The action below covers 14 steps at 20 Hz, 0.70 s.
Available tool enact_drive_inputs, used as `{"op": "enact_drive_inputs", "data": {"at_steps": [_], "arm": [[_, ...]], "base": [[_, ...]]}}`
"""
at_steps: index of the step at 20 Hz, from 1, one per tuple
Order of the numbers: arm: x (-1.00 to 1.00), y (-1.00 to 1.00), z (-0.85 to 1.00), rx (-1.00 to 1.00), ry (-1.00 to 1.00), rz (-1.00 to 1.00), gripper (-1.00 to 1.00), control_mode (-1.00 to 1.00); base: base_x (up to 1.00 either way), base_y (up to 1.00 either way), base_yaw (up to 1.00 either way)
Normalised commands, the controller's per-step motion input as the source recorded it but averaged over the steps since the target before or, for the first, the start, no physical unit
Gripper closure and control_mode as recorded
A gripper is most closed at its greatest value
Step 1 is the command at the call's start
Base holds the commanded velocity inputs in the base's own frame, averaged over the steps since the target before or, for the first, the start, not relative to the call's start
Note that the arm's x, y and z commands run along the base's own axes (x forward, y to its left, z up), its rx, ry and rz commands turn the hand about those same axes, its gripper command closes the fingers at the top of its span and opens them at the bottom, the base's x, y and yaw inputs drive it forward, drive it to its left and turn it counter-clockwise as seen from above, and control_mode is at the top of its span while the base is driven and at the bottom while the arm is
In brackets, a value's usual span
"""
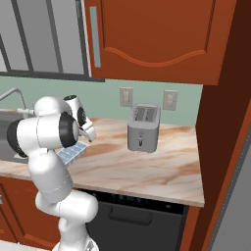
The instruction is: The ice cube tray has been filled with water. Take the tray and place it in the freezer to make ice. Close the freezer door after placing the tray.
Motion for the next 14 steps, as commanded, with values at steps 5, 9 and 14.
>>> {"op": "enact_drive_inputs", "data": {"at_steps": [5, 9, 14], "arm": [[0.22, 0.00, -0.27, -0.01, 0.00, 0.00, -1.00, -1.00], [0.12, 0.00, -0.17, 0.00, 0.00, 0.00, -1.00, -1.00], [0.01, 0.00, -0.19, 0.00, 0.00, 0.02, -1.00, -1.00]], "base": [[0.00, 0.00, 0.00], [0.00, 0.00, 0.00], [0.00, 0.00, 0.00]]}}
